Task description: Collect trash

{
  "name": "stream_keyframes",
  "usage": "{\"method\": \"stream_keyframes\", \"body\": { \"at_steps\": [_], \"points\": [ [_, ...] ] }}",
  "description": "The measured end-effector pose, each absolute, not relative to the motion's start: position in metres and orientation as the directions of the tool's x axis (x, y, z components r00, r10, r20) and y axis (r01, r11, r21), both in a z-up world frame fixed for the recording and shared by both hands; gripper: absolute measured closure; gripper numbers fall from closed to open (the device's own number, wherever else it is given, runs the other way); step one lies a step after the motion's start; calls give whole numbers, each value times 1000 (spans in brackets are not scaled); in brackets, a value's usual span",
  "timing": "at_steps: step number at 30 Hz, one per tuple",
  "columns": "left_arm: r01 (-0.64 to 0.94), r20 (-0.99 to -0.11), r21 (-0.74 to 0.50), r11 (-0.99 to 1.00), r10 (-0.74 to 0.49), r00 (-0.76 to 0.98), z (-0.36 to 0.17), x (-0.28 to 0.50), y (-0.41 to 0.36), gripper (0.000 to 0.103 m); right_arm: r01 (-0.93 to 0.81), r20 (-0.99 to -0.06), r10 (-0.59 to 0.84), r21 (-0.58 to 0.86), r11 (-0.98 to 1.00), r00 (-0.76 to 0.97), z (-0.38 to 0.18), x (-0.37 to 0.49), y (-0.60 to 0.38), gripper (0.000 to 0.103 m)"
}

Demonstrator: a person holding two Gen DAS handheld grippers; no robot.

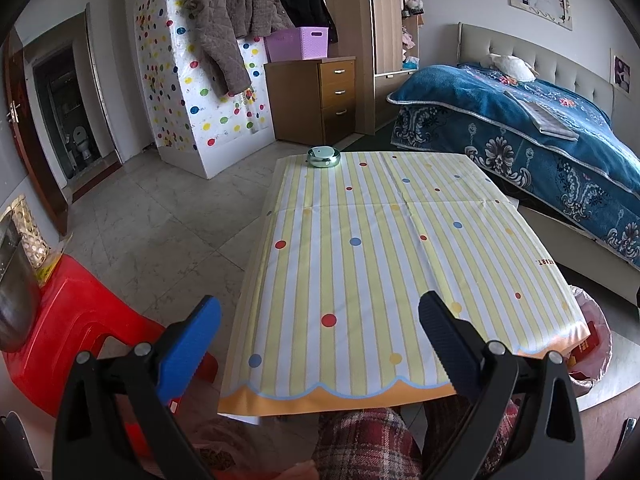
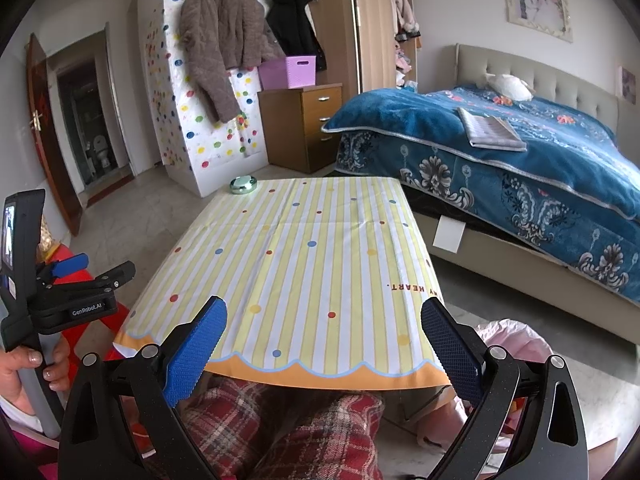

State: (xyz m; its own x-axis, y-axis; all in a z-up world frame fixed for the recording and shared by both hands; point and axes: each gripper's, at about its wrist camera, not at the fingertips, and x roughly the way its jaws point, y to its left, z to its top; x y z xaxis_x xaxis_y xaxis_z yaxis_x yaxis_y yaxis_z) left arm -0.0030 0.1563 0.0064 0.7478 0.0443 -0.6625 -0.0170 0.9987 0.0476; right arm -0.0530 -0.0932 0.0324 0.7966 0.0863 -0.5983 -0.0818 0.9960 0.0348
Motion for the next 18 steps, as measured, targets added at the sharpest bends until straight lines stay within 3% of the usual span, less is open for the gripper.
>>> {"method": "stream_keyframes", "body": {
  "at_steps": [18],
  "points": [
    [-12,-662,43,999,38,748,8,-5,153,7,-83,-599,88,35,996,796,32,-54,-97,7]
  ]
}}
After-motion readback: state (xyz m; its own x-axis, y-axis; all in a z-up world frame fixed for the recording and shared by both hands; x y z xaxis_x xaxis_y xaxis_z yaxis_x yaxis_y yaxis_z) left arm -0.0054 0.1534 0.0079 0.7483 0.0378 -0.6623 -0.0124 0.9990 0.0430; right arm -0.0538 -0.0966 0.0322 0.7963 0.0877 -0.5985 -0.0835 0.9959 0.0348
